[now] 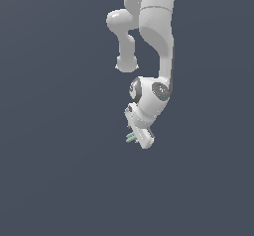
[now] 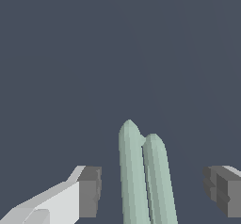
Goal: Pick up the object and move it to a goal position.
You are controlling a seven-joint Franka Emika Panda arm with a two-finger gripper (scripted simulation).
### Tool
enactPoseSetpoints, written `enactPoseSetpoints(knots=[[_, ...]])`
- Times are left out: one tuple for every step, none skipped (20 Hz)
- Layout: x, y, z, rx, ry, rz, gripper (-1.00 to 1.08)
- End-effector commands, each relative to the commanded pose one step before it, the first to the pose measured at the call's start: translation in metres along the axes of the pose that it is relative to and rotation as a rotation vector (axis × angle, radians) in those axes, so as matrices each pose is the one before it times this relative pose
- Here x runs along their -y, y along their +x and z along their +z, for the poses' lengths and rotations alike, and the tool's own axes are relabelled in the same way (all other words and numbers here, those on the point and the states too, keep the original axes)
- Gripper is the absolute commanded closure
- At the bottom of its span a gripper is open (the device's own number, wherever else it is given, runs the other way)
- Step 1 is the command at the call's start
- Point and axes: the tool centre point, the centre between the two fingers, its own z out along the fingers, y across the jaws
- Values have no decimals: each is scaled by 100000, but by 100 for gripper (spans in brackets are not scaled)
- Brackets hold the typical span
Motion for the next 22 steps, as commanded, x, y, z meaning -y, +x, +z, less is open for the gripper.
enactPoseSetpoints(knots=[[37,-41,156,-765,69,2461,-60],[10,-20,45,-213,20,675,-60],[9,-17,38,-180,18,570,-60],[7,-13,31,-148,16,468,-60],[5,-10,24,-115,13,363,-60],[4,-8,17,-82,10,259,-60],[4,-9,11,-47,6,147,-60],[2,-5,4,-15,2,47,-60],[-8,-6,-17,106,-25,-356,-60],[1,-2,36,0,0,0,-60],[3,-7,108,0,0,0,-60],[-6,15,176,-13,3,47,-60],[5,-18,253,0,0,0,-60],[-10,16,321,-13,4,68,-60],[-8,-2,396,-6,2,48,-60],[-11,-8,451,-3,2,49,-60],[-14,-5,398,-1,2,49,-60],[-16,0,326,1,2,49,-60],[-16,6,254,3,1,49,-60],[-5,-16,182,0,0,0,-60],[-3,-10,109,0,0,0,-60],[-12,25,37,5,1,49,-60]])
